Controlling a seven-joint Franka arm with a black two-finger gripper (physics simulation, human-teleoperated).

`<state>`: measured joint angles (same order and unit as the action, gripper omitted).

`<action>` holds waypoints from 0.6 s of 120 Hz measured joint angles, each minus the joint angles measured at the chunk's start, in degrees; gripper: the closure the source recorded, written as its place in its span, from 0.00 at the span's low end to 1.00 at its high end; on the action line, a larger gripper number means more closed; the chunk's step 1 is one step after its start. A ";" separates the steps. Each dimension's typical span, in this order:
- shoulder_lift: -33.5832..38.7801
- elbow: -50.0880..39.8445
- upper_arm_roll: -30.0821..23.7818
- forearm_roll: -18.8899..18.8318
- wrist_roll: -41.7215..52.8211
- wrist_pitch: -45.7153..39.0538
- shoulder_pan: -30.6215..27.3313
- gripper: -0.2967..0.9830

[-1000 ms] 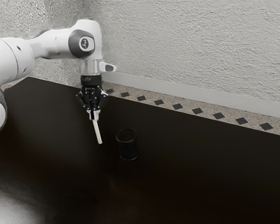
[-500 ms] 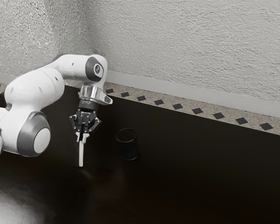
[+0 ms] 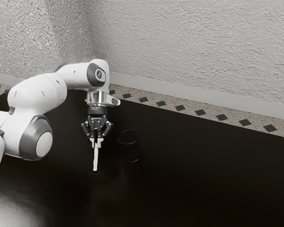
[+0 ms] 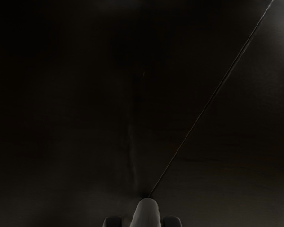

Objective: Take the marker out of the pen holder and place it to the left of the pen holder.

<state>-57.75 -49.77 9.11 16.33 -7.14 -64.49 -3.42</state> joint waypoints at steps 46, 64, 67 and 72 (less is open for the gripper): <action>-2.06 -0.99 -0.03 2.04 1.59 -6.42 -0.11 0.62; 3.43 -2.64 -0.02 2.15 1.97 -6.88 -0.84 0.43; 7.23 -5.44 -0.13 2.10 2.03 -7.03 -1.19 0.41; 14.95 -11.78 -1.01 1.75 2.12 -7.57 -1.57 0.38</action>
<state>-42.79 -61.55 8.10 18.08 -5.02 -72.05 -4.98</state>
